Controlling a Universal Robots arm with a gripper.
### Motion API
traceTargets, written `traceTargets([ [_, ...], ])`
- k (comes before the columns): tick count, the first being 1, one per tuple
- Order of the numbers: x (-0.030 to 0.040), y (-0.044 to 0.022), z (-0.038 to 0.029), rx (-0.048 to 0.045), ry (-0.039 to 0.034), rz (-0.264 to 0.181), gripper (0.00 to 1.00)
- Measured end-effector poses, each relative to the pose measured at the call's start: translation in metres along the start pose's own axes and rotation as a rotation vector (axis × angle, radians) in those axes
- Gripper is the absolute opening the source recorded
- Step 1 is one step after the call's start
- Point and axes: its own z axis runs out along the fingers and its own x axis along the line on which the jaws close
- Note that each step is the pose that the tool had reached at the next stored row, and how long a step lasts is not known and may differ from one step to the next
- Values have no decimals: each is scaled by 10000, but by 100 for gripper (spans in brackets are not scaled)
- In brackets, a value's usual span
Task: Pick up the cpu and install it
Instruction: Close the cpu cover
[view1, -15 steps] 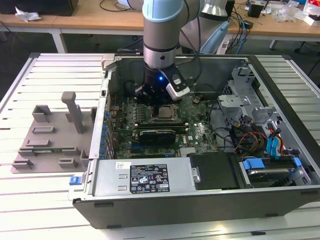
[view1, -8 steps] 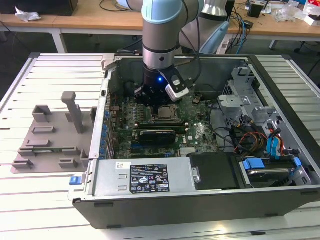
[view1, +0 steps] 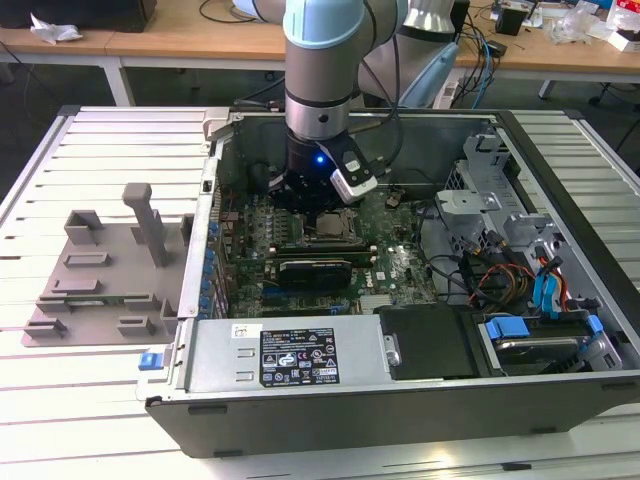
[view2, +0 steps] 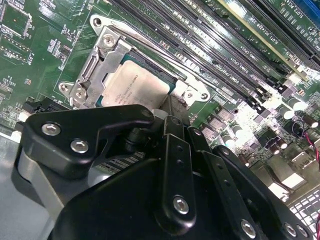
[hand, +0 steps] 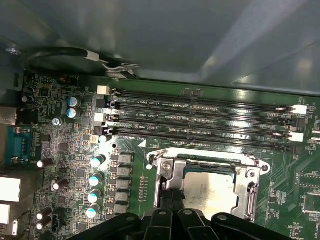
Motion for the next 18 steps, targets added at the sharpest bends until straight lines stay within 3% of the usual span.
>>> traceTargets([
  [18, 2, -16, 11, -1, 0, 0, 11],
])
